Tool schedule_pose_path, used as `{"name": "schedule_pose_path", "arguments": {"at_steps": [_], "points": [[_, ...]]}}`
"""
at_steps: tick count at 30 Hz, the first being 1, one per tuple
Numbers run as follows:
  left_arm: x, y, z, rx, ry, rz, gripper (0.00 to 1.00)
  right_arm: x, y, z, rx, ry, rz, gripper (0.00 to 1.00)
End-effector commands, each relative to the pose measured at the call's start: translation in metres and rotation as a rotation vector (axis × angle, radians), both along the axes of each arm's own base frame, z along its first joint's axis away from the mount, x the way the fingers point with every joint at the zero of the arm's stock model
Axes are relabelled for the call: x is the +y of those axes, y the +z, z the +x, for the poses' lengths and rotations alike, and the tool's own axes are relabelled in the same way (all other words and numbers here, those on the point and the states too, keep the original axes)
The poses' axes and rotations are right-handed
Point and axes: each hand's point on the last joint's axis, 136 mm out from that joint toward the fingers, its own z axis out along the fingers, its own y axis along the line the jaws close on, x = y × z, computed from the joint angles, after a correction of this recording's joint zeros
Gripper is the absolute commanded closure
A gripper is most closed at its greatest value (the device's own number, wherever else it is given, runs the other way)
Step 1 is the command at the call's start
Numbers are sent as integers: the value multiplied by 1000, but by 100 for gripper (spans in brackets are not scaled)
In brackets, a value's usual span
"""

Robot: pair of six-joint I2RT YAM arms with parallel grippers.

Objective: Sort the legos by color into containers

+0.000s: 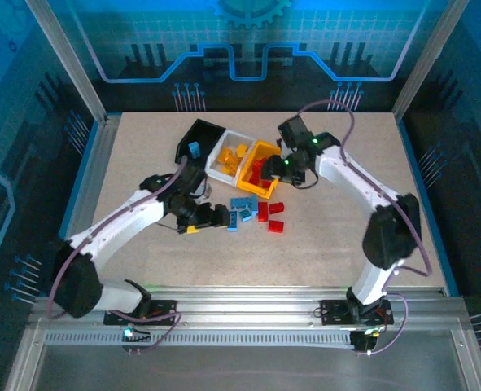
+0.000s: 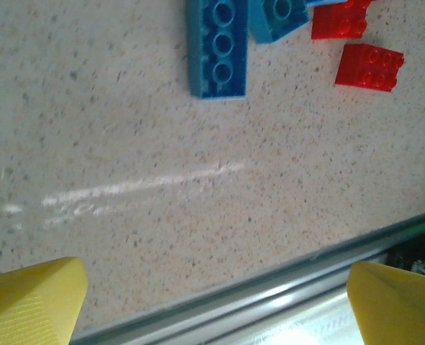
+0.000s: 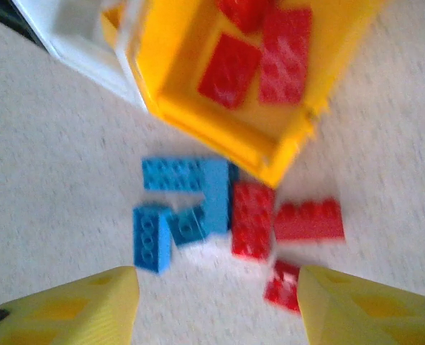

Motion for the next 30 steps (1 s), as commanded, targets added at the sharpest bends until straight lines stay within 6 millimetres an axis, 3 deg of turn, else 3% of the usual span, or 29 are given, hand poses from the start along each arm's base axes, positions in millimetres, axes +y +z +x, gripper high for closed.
{"name": "schedule_pose_path", "arguments": {"at_steps": [1, 6, 11, 15, 23, 26, 30], "points": [[-1, -8, 14, -6, -40, 114, 9, -8, -9, -29, 43, -15, 24, 38], [-16, -32, 26, 31, -114, 226, 13, -17, -10, -53, 42, -13, 45, 38], [-27, -51, 38, 47, -147, 284, 16, -17, -9, -57, 40, 13, 59, 38], [-35, -68, 49, 70, -137, 317, 24, -17, -8, -61, 46, 23, 78, 38], [-43, -103, 52, 129, -113, 362, 28, -27, -16, -65, 64, 44, 104, 38], [-44, -112, 52, 142, -97, 373, 33, -31, -19, -65, 67, 47, 116, 38], [-43, -119, 54, 138, -83, 382, 48, -31, -22, -68, 76, 65, 122, 38]]}}
